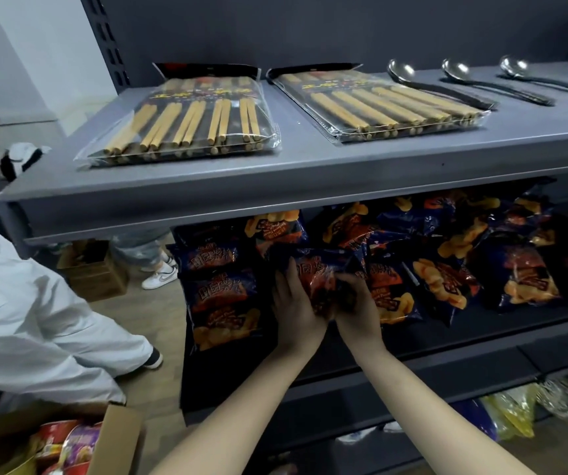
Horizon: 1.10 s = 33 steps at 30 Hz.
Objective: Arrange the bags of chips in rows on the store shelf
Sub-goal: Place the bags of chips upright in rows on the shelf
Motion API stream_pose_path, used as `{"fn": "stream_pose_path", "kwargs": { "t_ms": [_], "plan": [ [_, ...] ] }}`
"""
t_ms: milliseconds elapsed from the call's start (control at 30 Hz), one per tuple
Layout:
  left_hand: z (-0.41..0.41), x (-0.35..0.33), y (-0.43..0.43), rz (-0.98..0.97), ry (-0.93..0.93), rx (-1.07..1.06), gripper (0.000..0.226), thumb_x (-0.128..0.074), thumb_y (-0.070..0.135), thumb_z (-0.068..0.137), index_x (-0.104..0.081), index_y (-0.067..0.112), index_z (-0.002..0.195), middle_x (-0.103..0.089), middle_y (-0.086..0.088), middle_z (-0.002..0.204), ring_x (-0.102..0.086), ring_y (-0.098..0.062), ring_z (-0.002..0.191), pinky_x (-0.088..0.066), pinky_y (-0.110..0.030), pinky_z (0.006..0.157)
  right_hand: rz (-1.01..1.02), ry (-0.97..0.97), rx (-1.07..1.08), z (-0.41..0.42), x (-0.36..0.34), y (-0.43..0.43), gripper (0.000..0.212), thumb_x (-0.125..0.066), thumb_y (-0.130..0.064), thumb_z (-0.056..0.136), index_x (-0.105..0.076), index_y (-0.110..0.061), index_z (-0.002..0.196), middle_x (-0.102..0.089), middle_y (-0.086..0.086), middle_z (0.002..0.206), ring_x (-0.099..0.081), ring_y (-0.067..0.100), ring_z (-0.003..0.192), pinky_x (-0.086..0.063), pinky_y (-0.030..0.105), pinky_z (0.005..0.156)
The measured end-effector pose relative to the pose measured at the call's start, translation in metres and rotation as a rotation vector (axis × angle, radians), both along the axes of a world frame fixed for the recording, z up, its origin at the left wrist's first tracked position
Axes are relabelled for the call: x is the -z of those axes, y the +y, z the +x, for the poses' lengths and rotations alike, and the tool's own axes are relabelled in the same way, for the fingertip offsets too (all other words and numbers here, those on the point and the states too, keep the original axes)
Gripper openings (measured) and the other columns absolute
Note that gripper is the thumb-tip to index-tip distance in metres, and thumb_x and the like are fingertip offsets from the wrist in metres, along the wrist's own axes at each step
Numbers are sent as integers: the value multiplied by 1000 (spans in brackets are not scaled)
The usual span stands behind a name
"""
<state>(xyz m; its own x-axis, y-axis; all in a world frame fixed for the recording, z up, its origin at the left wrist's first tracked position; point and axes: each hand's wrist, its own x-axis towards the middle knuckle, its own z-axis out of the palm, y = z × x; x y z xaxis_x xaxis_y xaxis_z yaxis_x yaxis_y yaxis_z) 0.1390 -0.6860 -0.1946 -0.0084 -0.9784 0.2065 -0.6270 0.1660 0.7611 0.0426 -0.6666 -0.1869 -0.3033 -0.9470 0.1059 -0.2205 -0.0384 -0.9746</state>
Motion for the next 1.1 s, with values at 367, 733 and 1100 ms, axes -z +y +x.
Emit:
{"fn": "stream_pose_path", "kwargs": {
  "t_ms": [367,733,1100],
  "plan": [
    [-8,-32,15,-173,105,62,83,-62,21,83,-11,22,148,-33,-7,146,-30,-23,134,-29,-47,111,-174,-214,10,-29,-18,1,56,-56,7,87,-39,-30,125,-56,-7,114,-57,5,107,-51,29,88],
    [32,-55,-3,141,456,185,33,-54,39,91,-48,33,123,-54,21,112,-51,-3,110,-39,-16,92,-186,-342,-58,-24,-28,5,62,-59,4,87,-40,-37,129,-55,3,120,-58,7,107,-52,28,87],
    [89,-57,16,146,690,85,13,-60,27,89,-60,36,99,-64,20,97,-61,5,91,-50,-19,81,-22,-485,-250,19,-29,-3,46,-65,-9,84,-51,-18,127,-67,-4,108,-63,10,102,-50,25,84]
  ]
}}
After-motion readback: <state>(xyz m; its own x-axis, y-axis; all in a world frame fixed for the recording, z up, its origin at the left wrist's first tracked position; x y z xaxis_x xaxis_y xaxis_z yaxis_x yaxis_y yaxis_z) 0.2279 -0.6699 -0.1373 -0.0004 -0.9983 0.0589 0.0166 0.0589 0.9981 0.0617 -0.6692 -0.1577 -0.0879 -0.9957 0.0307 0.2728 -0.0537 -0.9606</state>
